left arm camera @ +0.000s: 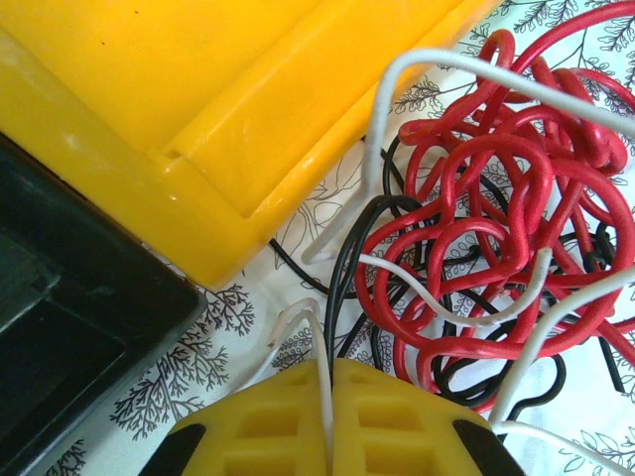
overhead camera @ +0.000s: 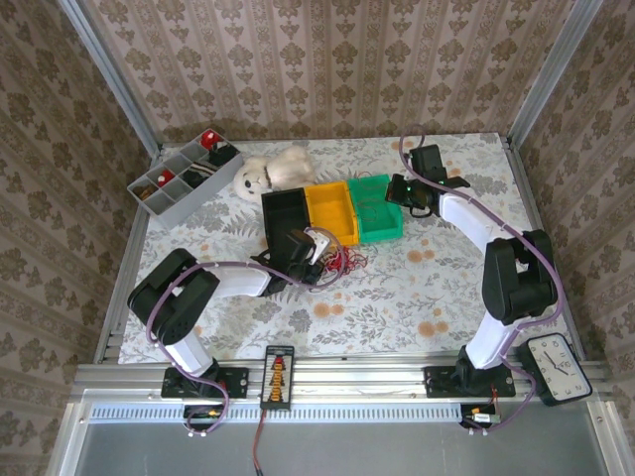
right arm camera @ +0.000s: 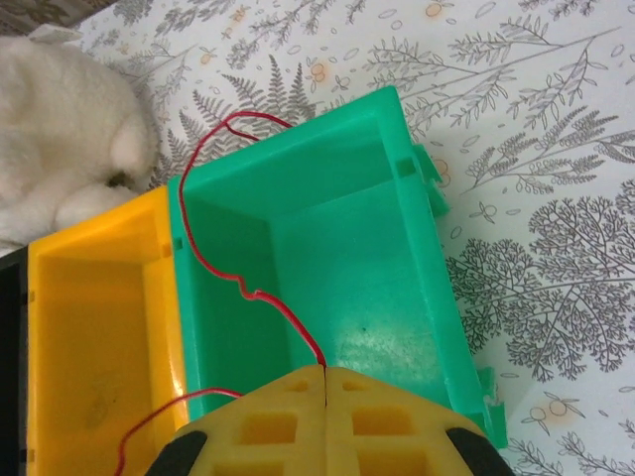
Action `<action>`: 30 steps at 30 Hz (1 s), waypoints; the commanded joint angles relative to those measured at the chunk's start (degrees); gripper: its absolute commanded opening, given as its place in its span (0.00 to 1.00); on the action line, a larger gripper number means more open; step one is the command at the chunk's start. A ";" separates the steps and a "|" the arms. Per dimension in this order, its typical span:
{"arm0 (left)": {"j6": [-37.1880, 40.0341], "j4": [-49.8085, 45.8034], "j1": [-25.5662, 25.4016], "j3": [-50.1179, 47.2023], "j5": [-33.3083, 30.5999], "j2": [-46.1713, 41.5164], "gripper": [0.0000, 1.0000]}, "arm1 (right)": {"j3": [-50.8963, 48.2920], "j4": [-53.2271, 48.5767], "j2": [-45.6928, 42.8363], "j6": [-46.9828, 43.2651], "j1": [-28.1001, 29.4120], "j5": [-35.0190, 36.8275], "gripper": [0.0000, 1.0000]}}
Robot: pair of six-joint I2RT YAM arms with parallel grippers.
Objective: Untangle the cables
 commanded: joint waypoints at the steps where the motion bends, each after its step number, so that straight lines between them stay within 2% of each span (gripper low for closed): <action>1: -0.75 -0.96 0.44 0.11 -0.80 0.17 0.00 | -2.30 -2.54 -1.68 -1.23 0.67 1.30 0.00; 10: -0.49 -0.79 0.45 0.56 0.05 1.97 0.00 | -9.96 4.53 -11.98 -4.63 1.15 2.23 0.00; 17: -0.06 -0.41 0.48 1.07 1.03 3.57 0.00 | -12.34 9.02 -17.57 -5.97 1.19 3.12 0.00; 30: 0.25 -0.17 0.48 0.90 1.59 4.08 0.00 | -9.92 11.15 -17.56 -9.76 1.24 5.09 0.00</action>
